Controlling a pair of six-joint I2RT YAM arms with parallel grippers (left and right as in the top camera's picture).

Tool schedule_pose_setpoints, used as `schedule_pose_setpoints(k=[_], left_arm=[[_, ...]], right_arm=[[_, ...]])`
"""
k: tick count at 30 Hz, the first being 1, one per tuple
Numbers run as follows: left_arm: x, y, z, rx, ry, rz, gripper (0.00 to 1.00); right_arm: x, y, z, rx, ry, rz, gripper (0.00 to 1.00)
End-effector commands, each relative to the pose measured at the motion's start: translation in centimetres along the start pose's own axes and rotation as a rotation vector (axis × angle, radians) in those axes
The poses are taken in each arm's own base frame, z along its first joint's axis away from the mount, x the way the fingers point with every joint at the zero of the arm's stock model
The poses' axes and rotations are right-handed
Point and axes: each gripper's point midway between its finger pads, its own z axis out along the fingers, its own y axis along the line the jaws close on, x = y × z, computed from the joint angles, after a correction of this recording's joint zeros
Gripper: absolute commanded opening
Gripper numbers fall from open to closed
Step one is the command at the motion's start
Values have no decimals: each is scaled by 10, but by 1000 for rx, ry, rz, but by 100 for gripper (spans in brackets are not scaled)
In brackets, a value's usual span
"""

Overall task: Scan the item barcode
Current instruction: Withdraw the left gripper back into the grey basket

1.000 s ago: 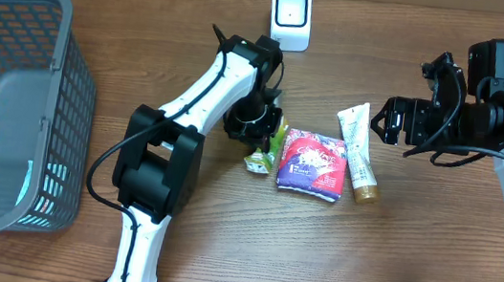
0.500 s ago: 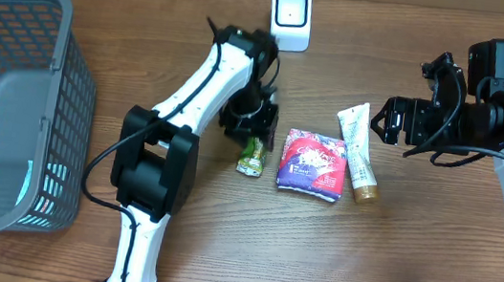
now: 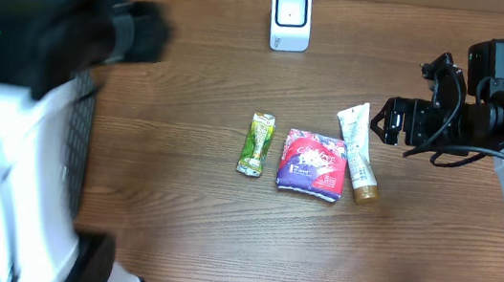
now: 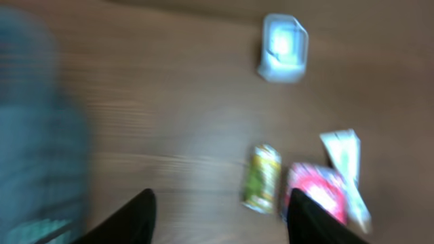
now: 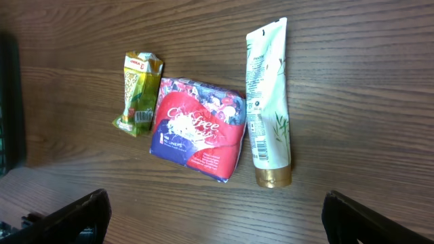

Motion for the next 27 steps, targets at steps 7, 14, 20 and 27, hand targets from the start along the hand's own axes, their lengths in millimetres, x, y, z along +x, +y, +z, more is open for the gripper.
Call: schedule_pose_setpoints(k=[7, 14, 20, 27], left_arm=[[42, 156, -74, -414, -104, -449, 67], [87, 252, -52, -579, -12, -734, 72], [127, 275, 2, -502, 113, -837, 100], [196, 295, 53, -498, 275, -916, 100]], right_arm=[[-5, 6, -7, -9, -29, -23, 100], [-3, 6, -7, -9, -22, -21, 100], [-7, 6, -7, -9, -36, -26, 100], [-8, 6, -7, -10, -40, -46, 100]])
